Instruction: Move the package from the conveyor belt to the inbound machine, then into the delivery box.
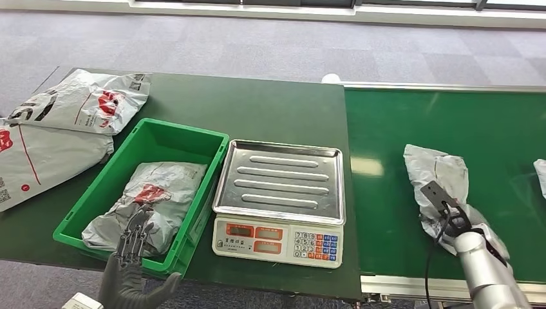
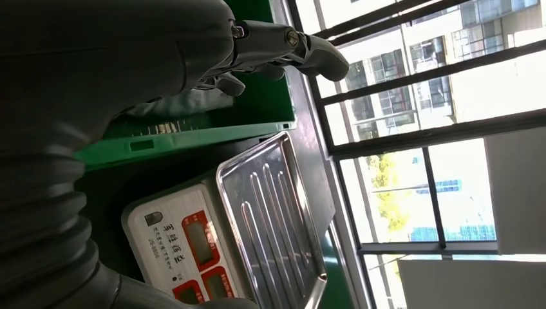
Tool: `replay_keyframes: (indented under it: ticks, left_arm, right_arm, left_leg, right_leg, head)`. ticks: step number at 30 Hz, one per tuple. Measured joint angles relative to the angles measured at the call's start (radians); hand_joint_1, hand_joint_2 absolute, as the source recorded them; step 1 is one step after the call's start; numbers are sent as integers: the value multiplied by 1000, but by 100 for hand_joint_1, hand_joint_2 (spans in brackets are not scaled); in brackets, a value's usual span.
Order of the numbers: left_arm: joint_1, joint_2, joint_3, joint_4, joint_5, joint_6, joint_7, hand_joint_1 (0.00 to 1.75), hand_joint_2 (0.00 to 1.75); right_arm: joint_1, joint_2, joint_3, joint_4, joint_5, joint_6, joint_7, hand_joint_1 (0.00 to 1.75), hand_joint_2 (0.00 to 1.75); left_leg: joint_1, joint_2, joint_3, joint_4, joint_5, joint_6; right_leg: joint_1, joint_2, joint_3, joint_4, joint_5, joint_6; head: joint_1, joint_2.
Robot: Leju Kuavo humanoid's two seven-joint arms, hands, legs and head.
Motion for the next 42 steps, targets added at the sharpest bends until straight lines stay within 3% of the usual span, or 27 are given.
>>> replay_keyframes:
  ticks: [3,6,9,12,14,18,19,23,25,28,30,31,34,35,42]
  left_arm:
    - [1,-33,18,-15,-20,-44,-16,0,175]
    - [-2,-49,21,-14,-30,-28,-30,0,175]
    - [-8,-50,15,-5,-14,26,-38,0,175]
    - [-17,-43,0,4,6,67,-43,0,175]
    - [-22,-32,-12,10,16,91,-48,0,175]
    - [-44,0,-43,32,27,120,-70,0,175]
    - [-50,6,-50,38,27,124,-73,0,175]
    - [-56,23,-68,57,30,127,-77,0,175]
    - [-58,31,-72,63,30,130,-73,0,175]
    - [-69,38,-80,66,26,144,-55,0,175]
    - [-76,42,-89,65,25,153,-44,0,175]
    - [-78,44,-92,64,25,158,-39,0,175]
    - [-77,48,-94,54,29,170,-29,0,175]
    - [-76,49,-94,50,30,175,-27,0,175]
    - [-56,52,-93,20,31,194,-20,0,175]
  right_arm:
    - [45,77,-41,-232,-106,-262,-175,175,175]
    - [97,146,-54,-478,-195,-431,-286,175,175]
    - [138,181,-37,-663,-238,-522,-355,175,175]
    - [154,189,13,-781,-225,-545,-371,175,175]
    - [151,190,62,-828,-183,-475,-344,175,175]
    - [77,184,283,-844,-36,-55,-230,175,175]
    - [61,183,342,-841,-19,8,-214,175,175]
    - [20,177,478,-828,-7,28,-188,175,175]
    - [-15,177,537,-806,10,103,-164,175,175]
    - [-93,221,654,-702,45,250,-103,175,175]
    - [-138,268,730,-611,59,275,-78,175,175]
    - [-157,289,760,-571,63,277,-70,156,175]
    - [-210,336,828,-466,75,284,-49,25,175]
    - [-226,347,846,-435,80,290,-39,0,175]
    - [-277,392,906,-284,91,294,-27,0,175]
  left_leg:
    - [-1,2,2,0,1,-1]
    - [0,-1,5,0,2,-1]
    - [0,-3,3,-1,2,-2]
    - [0,0,3,-2,2,-2]
    - [0,1,-2,-2,1,-3]
    - [0,12,0,-2,2,-4]
    - [1,12,2,-2,4,-4]
    - [1,0,-3,-2,10,-3]
    - [1,1,-6,-2,9,-4]
    - [1,8,-3,-2,9,-6]
    - [2,8,-3,-2,10,-6]
    - [2,7,-4,-2,11,-7]
    - [4,4,-5,-2,12,-8]
    - [4,4,-5,-2,12,-8]
    - [4,4,-6,-2,11,-8]
  right_leg:
    - [-1,3,-5,1,1,0]
    - [0,-1,-5,1,0,-1]
    - [0,-2,-6,1,-1,-2]
    - [0,1,-7,1,-1,-2]
    - [0,2,-6,2,-1,-2]
    - [1,12,-11,2,3,-4]
    - [1,12,-12,2,4,-4]
    - [1,1,-14,3,5,-3]
    - [1,2,-14,3,5,-3]
    - [1,9,-17,3,7,-5]
    - [2,10,-18,4,8,-6]
    - [2,9,-18,4,8,-6]
    - [4,6,-18,4,8,-6]
    - [4,6,-18,4,8,-6]
    - [4,6,-19,4,8,-6]
  head:
    - [0,0]
    - [0,0]
    - [0,0]
    - [0,0]
    - [0,0]
    - [0,0]
    - [0,0]
    - [0,0]
    - [0,0]
    - [0,0]
    - [0,0]
    - [0,0]
    - [0,0]
    - [0,0]
    - [0,0]
